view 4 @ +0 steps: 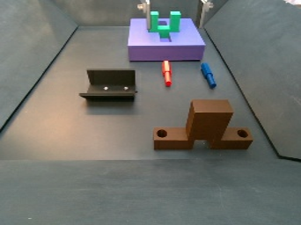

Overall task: Pick up the brown object. Move up. Move to above the board. Insert the brown object.
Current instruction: Pick up the brown object.

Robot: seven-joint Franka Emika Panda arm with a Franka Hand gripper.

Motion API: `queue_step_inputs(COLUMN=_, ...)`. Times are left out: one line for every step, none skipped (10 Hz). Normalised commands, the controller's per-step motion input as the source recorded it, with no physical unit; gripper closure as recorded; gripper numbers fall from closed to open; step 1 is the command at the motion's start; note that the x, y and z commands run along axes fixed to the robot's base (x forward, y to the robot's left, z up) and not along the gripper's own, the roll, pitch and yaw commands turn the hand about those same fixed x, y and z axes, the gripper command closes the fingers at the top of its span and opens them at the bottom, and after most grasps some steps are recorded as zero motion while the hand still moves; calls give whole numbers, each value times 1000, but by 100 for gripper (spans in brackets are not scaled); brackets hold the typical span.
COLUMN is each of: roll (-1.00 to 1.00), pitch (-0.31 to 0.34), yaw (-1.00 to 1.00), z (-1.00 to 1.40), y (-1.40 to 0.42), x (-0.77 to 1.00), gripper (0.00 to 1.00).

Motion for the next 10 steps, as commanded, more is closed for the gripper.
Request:
queue_step_inputs(roll=-91, pitch=-4, yaw=-57, z=0, y=323, x=-20, gripper=0)
queue_step_inputs(roll=-253, pitch=-17, yaw=-126, z=0, y=680, x=-51, gripper=0)
queue_step_inputs(roll=-247, pitch=-16, yaw=-106, z=0, y=703, x=-94, gripper=0)
queue_step_inputs(roll=-226, pitch=-30, yaw=-143, z=0, y=643, x=-217, gripper=0)
queue_step_inputs(roll=-216, pitch=-73, yaw=-149, z=-26, y=643, x=-211, gripper=0)
queue_step_inputs(roll=-171, pitch=-200, yaw=-74, z=-423, y=686, x=-257, gripper=0)
queue_step_inputs(roll=-121, pitch=-259, yaw=-54, z=-491, y=617, x=-326, gripper=0)
queue_step_inputs(roll=-89, pitch=-240, yaw=-51, z=-503, y=540, x=-297, gripper=0)
queue_step_inputs(roll=-74, pitch=-223, yaw=-77, z=-469, y=463, x=-294, gripper=0)
queue_step_inputs(roll=-67, pitch=-214, yaw=-60, z=-454, y=363, x=-217, gripper=0)
